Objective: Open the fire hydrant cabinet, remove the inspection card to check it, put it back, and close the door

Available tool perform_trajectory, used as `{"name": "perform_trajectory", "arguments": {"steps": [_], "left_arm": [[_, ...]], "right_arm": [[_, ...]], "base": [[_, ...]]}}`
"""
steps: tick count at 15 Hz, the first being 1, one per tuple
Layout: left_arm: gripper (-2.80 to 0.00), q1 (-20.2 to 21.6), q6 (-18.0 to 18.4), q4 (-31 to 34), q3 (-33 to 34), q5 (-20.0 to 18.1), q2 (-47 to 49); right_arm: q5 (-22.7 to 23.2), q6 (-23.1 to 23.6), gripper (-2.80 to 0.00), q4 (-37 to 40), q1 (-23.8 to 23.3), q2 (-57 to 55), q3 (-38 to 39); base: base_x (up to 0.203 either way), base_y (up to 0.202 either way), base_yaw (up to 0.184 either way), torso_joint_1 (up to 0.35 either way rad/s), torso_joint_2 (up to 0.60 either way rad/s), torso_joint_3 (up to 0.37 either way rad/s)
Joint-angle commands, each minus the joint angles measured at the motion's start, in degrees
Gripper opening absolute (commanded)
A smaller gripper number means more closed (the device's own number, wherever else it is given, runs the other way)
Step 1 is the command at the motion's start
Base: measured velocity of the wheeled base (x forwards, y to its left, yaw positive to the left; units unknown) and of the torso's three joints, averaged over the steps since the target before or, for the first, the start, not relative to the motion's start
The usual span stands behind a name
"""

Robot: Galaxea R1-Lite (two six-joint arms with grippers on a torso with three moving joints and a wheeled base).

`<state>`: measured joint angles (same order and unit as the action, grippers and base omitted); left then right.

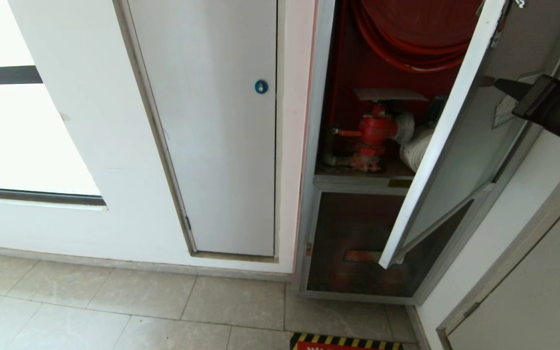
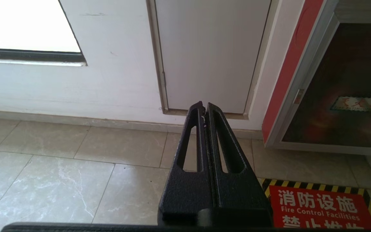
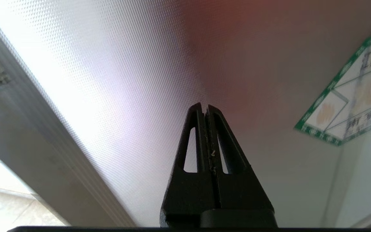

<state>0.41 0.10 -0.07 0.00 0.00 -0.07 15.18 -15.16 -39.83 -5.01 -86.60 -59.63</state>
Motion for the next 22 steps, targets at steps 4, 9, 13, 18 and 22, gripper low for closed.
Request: {"name": "perform_trajectory", "arguments": {"steps": [4,9,13,18,22], "left_arm": [[-2.80,0.04,-0.02,-0.01,0.09,0.00,0.07],[-2.80,0.11,-0.02,-0.01,0.09,0.00,0.07],[-2.80,0.02,-0.02,-0.01,0.09,0.00,0.07],[-2.80,0.02,-0.02,-0.01,0.09,0.00,0.07],[-2.80,0.02,-0.02,-0.01,0.09,0.00,0.07]], "right_arm": [[1.69,0.08,-2.80,-0.18,1.74,-13.64,-13.24],[1.77,0.19,-2.80,-0.24,2.61,-24.44,-24.03],[1.70,0.22,-2.80,0.87,2.89,-31.38,-33.41],[1.28,0.21,-2.80,3.65,3.92,-38.79,-44.26],[1.33,0.27,-2.80,9.32,3.96,-43.31,-52.65]], "base": [[0.000,0.000,0.000,0.000,0.00,0.000],[0.000,0.000,0.000,0.000,0.00,0.000],[0.000,0.000,0.000,0.000,0.00,0.000],[0.000,0.000,0.000,0.000,0.00,0.000],[0.000,0.000,0.000,0.000,0.00,0.000]]}}
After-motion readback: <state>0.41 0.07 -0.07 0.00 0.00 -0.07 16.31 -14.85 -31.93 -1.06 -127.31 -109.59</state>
